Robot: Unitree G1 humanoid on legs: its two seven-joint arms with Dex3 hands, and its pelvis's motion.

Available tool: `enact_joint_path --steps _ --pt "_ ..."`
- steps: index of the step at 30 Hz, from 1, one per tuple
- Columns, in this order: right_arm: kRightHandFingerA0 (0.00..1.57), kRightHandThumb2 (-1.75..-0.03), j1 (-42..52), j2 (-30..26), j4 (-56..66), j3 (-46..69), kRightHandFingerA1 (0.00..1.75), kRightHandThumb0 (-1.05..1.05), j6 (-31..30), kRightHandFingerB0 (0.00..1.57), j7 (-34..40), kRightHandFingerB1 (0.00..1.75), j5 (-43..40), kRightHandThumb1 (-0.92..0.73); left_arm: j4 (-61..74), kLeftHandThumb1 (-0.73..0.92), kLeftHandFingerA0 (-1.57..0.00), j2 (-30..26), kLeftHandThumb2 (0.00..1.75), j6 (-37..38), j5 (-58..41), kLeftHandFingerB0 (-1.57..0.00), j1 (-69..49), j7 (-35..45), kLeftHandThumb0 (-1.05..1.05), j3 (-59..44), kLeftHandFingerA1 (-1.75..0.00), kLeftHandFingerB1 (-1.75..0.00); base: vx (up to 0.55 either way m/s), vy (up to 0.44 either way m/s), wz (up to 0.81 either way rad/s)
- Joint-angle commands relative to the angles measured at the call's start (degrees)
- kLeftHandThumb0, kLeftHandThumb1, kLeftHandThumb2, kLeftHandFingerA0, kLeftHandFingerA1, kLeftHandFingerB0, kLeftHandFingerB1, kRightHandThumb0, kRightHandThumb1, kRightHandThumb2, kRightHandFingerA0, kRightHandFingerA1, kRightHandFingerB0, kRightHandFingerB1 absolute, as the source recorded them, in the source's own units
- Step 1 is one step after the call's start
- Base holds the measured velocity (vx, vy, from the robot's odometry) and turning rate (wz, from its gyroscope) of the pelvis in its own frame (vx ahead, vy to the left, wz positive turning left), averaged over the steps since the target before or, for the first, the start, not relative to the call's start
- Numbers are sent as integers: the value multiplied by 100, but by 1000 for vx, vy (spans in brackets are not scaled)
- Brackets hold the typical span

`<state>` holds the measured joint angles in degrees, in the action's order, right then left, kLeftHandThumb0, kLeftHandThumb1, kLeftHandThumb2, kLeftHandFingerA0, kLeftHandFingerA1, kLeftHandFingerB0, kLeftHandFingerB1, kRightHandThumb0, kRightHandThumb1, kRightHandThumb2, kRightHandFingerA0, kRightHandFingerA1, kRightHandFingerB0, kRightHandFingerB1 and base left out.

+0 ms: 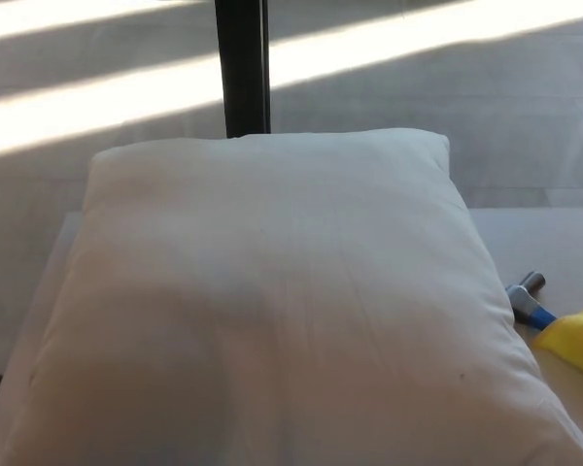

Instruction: A hammer is kept on the right hand side and a pillow is kept on the left hand side on the desk infront of the robot and the robot uses its right hand to pick up the hammer and makes a downward swinging motion to hit the pillow

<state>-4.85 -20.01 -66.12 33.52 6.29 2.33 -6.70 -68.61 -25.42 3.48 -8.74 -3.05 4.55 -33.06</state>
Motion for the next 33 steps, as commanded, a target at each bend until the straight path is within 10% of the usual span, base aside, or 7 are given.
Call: enact_joint_path --steps 1,8,9,11,21,29,33 --pt "76 -59 -135 -328 -363 564 80 -48 369 53 254 43 -659 -63 -230 53 -80 -185 56 126 -632 -85 100 70 -53 -501 -61 -68 0 0 0" --pt "13 -64 -1154 -1094 -483 2403 59 -58 -528 17 883 48 -2215 -80 -377 54 -76 -163 56 188 -655 -68 145 175 -50 -546 -63 -56 0 0 0" --pt "0 -114 -1192 -1135 -462 2421 54 -36 -508 0 701 52 -2210 -63 -360 54 -77 -173 56 170 -640 -71 161 175 -51 -524 -63 -59 0 0 0" --pt "12 -63 -1421 -1247 -417 2452 57 -61 -519 17 656 47 -2143 -77 -364 54 -77 -184 56 153 -631 -73 194 212 -50 -505 -61 -57 0 0 0" --pt "0 -64 -2681 -1276 647 1743 81 -88 -276 1 -83 43 -1764 -80 -347 55 -77 -151 57 305 -575 -74 200 243 -57 -344 -57 -59 0 0 0" --pt "0 -109 -2622 -1147 3232 142 28 -99 -583 6 -801 18 -1340 -71 -397 56 -78 -129 57 404 -603 -72 177 376 -62 -262 -55 -54 0 0 0" --pt "4 -64 -2284 -1374 4064 -733 46 -85 -591 8 -869 28 -632 -78 -387 57 -78 -126 57 383 -640 -71 180 428 -61 -274 -56 -53 0 0 0"
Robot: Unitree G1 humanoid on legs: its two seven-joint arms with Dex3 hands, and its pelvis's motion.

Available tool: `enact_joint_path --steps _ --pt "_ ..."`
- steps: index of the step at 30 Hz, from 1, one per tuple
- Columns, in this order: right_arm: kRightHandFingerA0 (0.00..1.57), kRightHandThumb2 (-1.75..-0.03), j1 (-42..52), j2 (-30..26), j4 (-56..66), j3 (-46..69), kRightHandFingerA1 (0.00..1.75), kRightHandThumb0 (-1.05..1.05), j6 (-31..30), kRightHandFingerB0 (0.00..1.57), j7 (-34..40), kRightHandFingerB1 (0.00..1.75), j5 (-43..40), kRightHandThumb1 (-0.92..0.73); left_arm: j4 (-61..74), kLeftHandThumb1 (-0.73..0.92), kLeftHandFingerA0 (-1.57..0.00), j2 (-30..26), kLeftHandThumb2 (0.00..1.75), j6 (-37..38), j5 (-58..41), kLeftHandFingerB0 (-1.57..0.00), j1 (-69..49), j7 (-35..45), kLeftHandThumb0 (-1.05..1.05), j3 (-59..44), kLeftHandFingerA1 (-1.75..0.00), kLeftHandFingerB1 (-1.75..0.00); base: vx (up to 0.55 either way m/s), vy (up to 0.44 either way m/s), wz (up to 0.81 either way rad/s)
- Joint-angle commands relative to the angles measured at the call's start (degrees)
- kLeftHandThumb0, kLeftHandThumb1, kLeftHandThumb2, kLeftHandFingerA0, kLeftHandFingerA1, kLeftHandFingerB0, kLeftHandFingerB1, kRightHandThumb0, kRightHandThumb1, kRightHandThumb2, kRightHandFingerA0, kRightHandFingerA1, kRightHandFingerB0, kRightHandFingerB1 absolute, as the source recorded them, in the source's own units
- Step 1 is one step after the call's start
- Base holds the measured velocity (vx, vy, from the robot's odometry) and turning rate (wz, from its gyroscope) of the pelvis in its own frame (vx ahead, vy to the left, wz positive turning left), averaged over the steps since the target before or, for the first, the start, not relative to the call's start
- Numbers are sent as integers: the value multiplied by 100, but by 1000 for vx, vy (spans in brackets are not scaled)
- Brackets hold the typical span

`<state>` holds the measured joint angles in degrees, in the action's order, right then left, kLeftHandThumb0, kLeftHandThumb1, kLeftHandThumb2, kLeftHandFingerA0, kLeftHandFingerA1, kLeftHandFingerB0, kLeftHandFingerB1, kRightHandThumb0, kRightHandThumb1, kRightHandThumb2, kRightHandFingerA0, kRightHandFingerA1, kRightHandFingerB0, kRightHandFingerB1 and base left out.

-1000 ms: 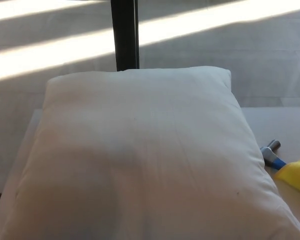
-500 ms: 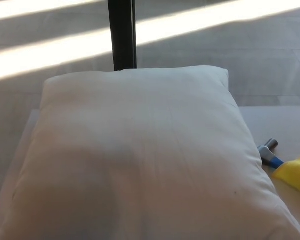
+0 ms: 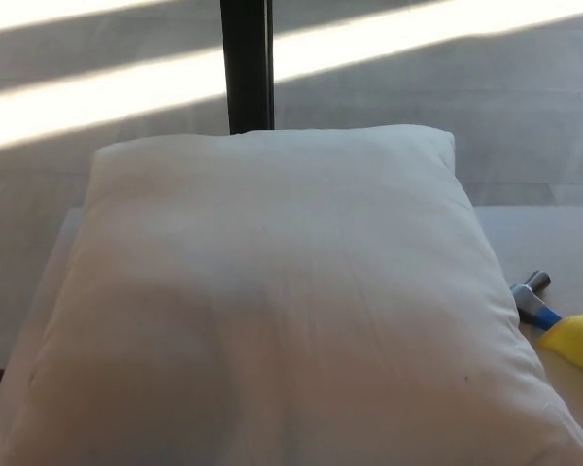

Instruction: A hammer is kept on the right hand side and a pillow is kept on the left hand side on the desk infront of the robot and the robot uses its right hand to pick up the hammer and makes a downward swinging motion to hit the pillow

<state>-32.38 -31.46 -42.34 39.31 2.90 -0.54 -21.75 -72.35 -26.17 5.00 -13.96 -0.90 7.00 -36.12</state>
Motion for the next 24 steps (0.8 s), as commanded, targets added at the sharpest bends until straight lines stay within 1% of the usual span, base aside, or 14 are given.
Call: enact_joint_path --steps 1,2,3,4,7,8,15,16,18,19,21,22,23,24 --pt "0 -98 577 -355 1893 -1726 52 -40 -323 0 -562 50 1313 -32 -12 58 -76 -59 58 280 -43 -64 -57 157 -61 99 -55 -51 0 0 0" --pt "1 -95 631 -411 2071 -1982 51 -40 -478 0 -604 49 1462 -28 -13 58 -76 -54 58 294 -35 -65 -63 134 -61 107 -55 -52 0 0 0" --pt "11 -60 648 -431 2145 -2105 31 -78 -606 14 -626 27 1485 -66 -19 58 -75 -52 58 296 -52 -66 -70 142 -61 97 -55 -53 0 0 0" --pt "6 -88 649 -511 2088 -2333 36 -79 -672 10 -666 31 1668 -53 -24 57 -77 -48 58 303 -61 -70 -82 138 -63 94 -55 -54 0 0 0" --pt "5 -96 704 -755 2070 -2909 24 -87 -836 11 -808 31 2111 -51 -22 56 -76 -36 57 241 -124 -67 -81 139 -62 56 -57 -54 0 0 0" --pt "2 -100 788 -984 2203 -3420 21 -92 -889 4 -801 31 2735 -54 6 56 -77 -18 57 231 -151 -71 -104 153 -63 41 -57 -57 0 0 0" --pt "0 -96 1044 -1163 2205 -4339 7 -105 -835 17 -574 18 3592 -63 -93 57 -74 -38 58 223 -116 -66 -88 168 -61 63 -55 -51 0 0 0" --pt "0 -71 1071 -1192 2147 -4465 0 -88 -843 6 -599 24 3666 -59 -62 56 -74 -30 57 246 -96 -66 -104 148 -62 86 -55 -51 0 0 0" --pt "0 -74 1068 -1237 1944 -4686 0 -88 -828 7 -628 18 3802 -46 -23 57 -75 -32 58 256 -64 -68 -117 111 -61 121 -56 -54 0 0 0" --pt "0 -91 1046 -1263 1889 -4788 4 -100 -846 9 -581 8 3912 -59 -11 57 -75 -32 58 279 -57 -75 -134 134 -63 131 -56 -59 0 0 0" --pt "0 -91 1078 -1298 1864 -4976 2 -101 -953 10 -547 7 4039 -60 -25 57 -78 -63 57 252 -87 -77 -119 138 -61 102 -57 -60 0 0 0" --pt "0 -81 1036 -1324 1817 -5132 0 -90 -1056 11 -569 14 4154 -49 -59 57 -76 -66 57 235 -114 -78 -111 167 -62 75 -57 -61 0 0 0" --pt "0 -92 1005 -1333 1775 -5229 3 -102 -1121 15 -586 6 4212 -61 -76 56 -77 -73 57 246 -96 -75 -117 175 -62 89 -57 -56 0 0 0" --pt "0 -91 985 -1349 1753 -5320 13 -93 -1174 3 -608 11 4255 -54 -59 46 -76 -70 91 257 -92 -71 -127 170 -64 95 -69 -68 0 0 0"
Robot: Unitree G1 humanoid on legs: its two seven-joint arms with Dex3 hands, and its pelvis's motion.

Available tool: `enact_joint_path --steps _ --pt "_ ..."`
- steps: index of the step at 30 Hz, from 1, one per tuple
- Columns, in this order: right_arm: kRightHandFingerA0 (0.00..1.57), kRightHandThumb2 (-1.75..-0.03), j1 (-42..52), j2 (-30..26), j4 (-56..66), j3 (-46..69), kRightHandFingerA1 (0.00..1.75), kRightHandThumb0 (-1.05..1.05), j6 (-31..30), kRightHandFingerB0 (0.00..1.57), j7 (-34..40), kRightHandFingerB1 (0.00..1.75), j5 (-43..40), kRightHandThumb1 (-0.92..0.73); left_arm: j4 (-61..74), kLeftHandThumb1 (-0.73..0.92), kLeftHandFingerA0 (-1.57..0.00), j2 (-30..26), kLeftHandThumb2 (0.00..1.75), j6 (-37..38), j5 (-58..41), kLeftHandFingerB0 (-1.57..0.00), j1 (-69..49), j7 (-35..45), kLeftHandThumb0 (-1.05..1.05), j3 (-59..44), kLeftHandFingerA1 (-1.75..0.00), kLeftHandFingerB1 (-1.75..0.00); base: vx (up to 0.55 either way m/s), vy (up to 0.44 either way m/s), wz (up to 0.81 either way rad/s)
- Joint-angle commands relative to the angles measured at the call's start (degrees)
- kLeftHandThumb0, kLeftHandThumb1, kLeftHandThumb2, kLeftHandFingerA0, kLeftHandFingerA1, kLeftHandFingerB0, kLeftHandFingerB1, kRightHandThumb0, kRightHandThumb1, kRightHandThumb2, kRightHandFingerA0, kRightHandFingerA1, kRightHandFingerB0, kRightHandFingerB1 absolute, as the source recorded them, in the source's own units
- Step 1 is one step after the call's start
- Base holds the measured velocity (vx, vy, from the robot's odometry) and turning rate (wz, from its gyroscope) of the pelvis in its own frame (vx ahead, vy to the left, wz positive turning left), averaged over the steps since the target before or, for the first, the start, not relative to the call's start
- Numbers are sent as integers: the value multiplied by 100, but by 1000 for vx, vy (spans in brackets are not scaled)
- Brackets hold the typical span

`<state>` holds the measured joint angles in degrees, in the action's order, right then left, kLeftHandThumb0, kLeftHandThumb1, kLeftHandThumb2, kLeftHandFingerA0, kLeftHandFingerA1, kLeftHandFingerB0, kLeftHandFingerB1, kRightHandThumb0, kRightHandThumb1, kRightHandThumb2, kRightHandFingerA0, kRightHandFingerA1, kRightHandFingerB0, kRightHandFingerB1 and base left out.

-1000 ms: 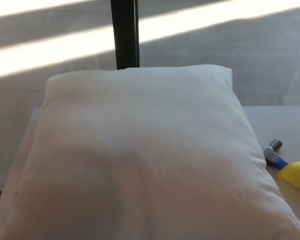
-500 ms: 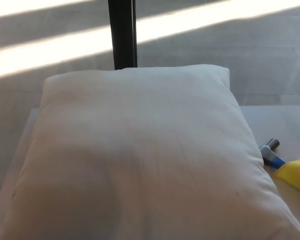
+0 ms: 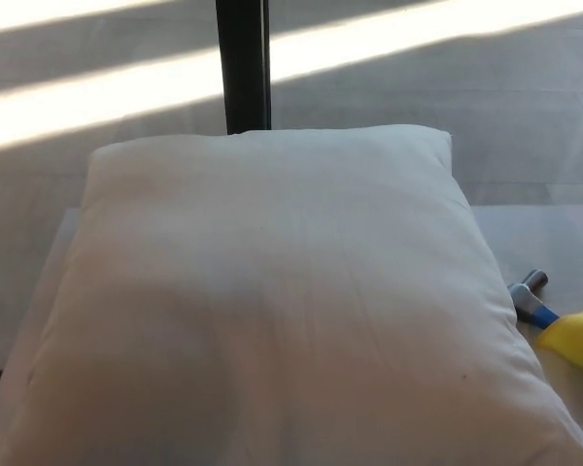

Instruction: A hammer is kept on the right hand side and a pillow is kept on the left hand side on the desk infront of the robot and the robot uses its right hand to pick up the hammer and makes a downward swinging motion to hit the pillow

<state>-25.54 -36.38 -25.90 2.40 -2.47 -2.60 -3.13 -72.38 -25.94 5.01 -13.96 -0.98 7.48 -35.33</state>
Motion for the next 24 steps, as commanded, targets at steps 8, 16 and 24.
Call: enact_joint_path --steps 8,16,24 --pt "0 -94 309 -849 -403 -2156 1 -104 -618 6 -226 9 2561 -62 -85 57 -77 -91 58 270 -23 -68 -89 52 -62 84 -54 -50 0 0 0" --pt "0 -86 467 -664 -841 -2659 0 -95 -580 15 -71 26 2659 -57 -4 55 -78 -62 57 220 -100 -70 -202 -15 -63 39 -59 -57 0 0 0" --pt "0 -84 405 -337 -1725 -3117 0 -95 -591 15 116 28 2820 -57 -137 56 -77 -107 57 230 -34 -68 -177 -26 -63 90 -54 -51 0 0 0"
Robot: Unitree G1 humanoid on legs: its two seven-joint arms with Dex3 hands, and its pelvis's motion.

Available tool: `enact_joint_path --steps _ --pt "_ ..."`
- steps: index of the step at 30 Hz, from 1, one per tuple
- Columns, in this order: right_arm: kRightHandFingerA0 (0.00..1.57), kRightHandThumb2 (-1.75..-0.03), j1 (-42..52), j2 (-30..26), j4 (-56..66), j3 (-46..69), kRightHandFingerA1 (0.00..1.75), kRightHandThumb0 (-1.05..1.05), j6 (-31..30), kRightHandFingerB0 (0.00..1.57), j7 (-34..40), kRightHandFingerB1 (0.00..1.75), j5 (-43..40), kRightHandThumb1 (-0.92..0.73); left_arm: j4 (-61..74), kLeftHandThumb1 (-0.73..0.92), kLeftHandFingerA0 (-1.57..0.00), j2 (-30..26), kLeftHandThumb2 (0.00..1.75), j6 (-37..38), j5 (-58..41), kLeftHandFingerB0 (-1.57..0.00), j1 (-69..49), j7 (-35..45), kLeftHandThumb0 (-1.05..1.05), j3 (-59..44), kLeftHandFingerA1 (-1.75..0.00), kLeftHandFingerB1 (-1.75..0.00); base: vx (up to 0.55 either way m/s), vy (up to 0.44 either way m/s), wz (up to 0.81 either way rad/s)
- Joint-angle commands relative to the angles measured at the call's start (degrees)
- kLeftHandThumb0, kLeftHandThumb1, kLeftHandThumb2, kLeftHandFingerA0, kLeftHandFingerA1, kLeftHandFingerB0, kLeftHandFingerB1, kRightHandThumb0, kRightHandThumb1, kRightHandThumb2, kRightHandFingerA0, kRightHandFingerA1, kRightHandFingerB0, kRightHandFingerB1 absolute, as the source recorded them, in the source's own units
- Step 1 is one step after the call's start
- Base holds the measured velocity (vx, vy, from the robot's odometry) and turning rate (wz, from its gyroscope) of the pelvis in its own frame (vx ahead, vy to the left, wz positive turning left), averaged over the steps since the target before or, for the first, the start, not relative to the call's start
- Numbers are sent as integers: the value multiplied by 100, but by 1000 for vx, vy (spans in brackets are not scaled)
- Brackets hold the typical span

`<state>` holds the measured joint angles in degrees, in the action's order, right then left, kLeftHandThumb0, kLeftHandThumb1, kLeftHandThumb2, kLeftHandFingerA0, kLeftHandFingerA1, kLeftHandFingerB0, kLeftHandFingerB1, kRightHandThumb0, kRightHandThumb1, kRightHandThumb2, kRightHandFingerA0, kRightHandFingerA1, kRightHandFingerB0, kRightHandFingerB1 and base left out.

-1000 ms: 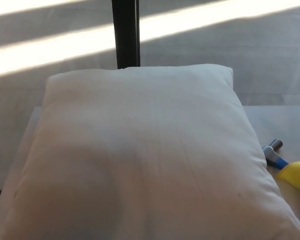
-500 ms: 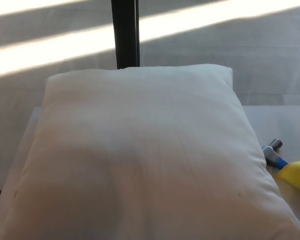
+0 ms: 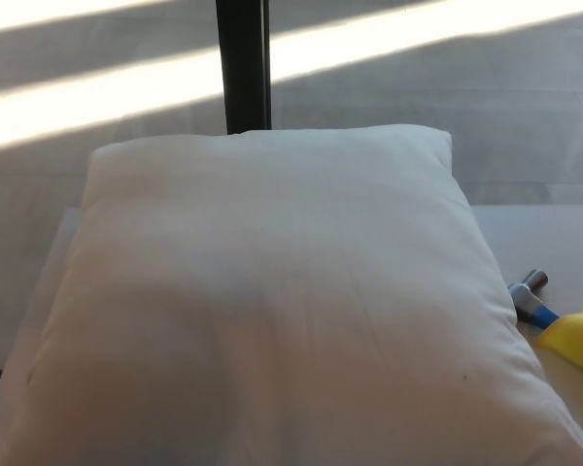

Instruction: A hammer is kept on the right hand side and a pillow is kept on the left hand side on the desk infront of the robot and the robot uses its right hand to pick up the hammer and makes a downward swinging motion to hit the pillow

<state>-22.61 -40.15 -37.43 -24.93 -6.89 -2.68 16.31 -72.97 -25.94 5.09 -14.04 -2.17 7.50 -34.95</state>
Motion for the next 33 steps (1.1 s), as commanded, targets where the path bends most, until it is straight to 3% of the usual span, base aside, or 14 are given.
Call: enact_joint_path --steps 1,6,10,12,13,14,15,16,20,21,24,25,32,33 --pt "0 -84 103 87 -689 -434 0 -96 -156 15 108 27 894 -57 -43 57 -73 -107 58 267 -21 -65 -93 58 -62 71 -54 -49 0 0 0" --pt "0 -83 51 247 -1048 -489 0 -95 -62 16 153 25 939 -57 -107 56 -75 -136 57 228 -44 -64 -25 58 -62 80 -53 -47 0 0 0" --pt "0 -77 -47 517 -1307 -532 5 -87 -241 14 190 31 1069 -51 -54 57 -76 -142 58 296 -35 -71 -32 88 -64 142 -55 -54 0 0 0" --pt "0 -80 -56 621 -1415 -509 30 -64 -274 10 353 41 1123 -42 -63 56 -80 -126 57 275 -79 -72 -12 50 -64 126 -56 -54 0 0 0" --pt "6 -94 -118 742 -1574 -463 56 -33 -206 0 475 49 1101 -40 -20 56 -79 -110 57 288 -72 -71 -31 0 -63 145 -57 -56 0 0 0" --pt "10 -58 -125 783 -1607 -442 55 -52 -148 19 560 32 1111 -56 2 57 -77 -106 58 307 -75 -71 -51 29 -63 154 -57 -57 0 0 0" --pt "15 -72 -145 847 -1654 -385 56 -54 -109 19 674 39 1099 -50 -14 57 -78 -105 57 297 -70 -70 -45 27 -63 169 -57 -55 0 0 0" --pt "15 -58 -146 858 -1579 -386 57 -50 -114 21 708 32 1151 -57 -12 57 -76 -101 58 323 -84 -68 -57 72 -64 166 -56 -53 0 0 0" --pt "21 -58 -260 959 -1609 -339 63 -47 -38 24 875 35 1250 -58 -98 57 -78 -136 58 303 -62 -67 -34 94 -65 209 -53 -49 0 0 0" --pt "23 -76 -272 965 -1607 -340 65 -50 -63 20 884 45 1283 -46 -108 58 -77 -147 58 288 -53 -66 -33 95 -64 225 -52 -48 0 0 0" --pt "26 -74 -301 977 -1683 -339 64 -49 -99 19 875 43 1347 -44 -119 58 -78 -138 58 264 -126 -69 -10 85 -60 172 -54 -52 0 0 0" --pt "25 -58 -315 973 -1717 -363 61 -45 -144 21 798 31 1374 -57 -115 57 -77 -137 58 265 -133 -69 -11 83 -62 168 -54 -53 0 0 0" --pt "23 -57 -305 986 -2077 -592 57 -45 -238 15 280 30 1523 -54 -97 57 -79 -119 57 294 -167 -69 25 90 -66 152 -54 -52 0 0 0" --pt "24 -73 -298 998 -2093 -598 61 -50 -241 11 259 40 1518 -42 -114 57 -77 -117 58 272 -187 -65 39 88 -63 131 -54 -51 0 0 0"
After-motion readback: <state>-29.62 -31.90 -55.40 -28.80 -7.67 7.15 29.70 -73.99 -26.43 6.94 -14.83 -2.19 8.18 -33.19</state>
